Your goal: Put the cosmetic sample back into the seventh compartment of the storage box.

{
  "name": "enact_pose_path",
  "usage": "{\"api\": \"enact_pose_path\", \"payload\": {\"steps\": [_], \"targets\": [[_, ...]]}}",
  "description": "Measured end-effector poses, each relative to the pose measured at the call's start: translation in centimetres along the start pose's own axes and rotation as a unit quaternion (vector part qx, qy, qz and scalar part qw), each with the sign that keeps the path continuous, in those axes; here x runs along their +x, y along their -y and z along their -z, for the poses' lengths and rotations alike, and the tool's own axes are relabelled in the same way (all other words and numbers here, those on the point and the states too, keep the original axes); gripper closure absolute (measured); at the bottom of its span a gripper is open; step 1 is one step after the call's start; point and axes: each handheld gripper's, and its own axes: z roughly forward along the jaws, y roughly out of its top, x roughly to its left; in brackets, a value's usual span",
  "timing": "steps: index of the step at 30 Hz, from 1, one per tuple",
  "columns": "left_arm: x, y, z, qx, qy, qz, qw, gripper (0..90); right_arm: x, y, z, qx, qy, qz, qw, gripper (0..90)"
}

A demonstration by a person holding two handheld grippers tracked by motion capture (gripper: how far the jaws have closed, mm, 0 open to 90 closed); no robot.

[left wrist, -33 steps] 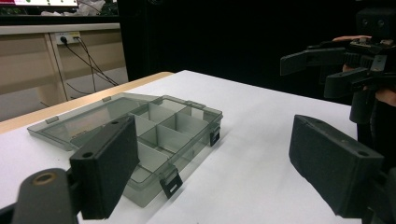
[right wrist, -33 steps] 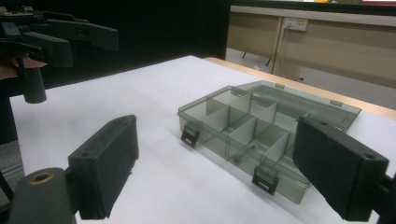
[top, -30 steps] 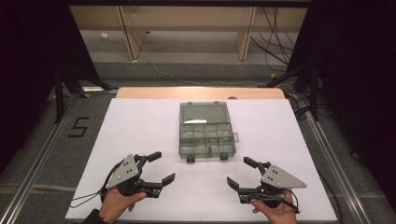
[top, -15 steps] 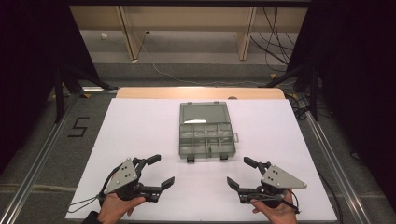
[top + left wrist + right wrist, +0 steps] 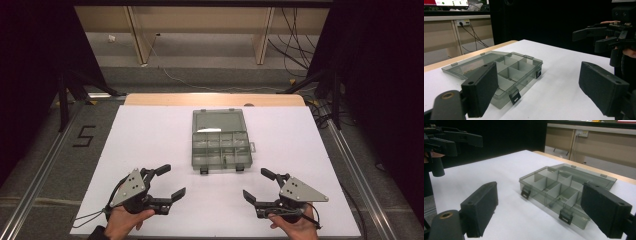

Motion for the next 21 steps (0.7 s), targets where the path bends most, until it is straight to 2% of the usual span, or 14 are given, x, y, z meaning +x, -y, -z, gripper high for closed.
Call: {"api": "enact_pose_path", "payload": {"steps": [6, 10, 21], "targets": [[-0.05, -0.01, -0.06, 0.0, 0.002, -0.001, 1.0, 15.6, -0.01, 0.0, 0.04, 0.0, 0.007, -0.001, 1.0, 15.5], [-0.02, -0.02, -0.03, -0.001, 0.0, -0.001, 1.0, 15.6, -0.04, 0.01, 0.01, 0.001, 0.0, -0.001, 1.0, 15.5], [0.0, -0.02, -0.02, -0.002, -0.001, -0.002, 1.0, 15.6, -0.08, 0.0, 0.02, -0.001, 0.001, 0.001, 1.0, 15.5]]}}
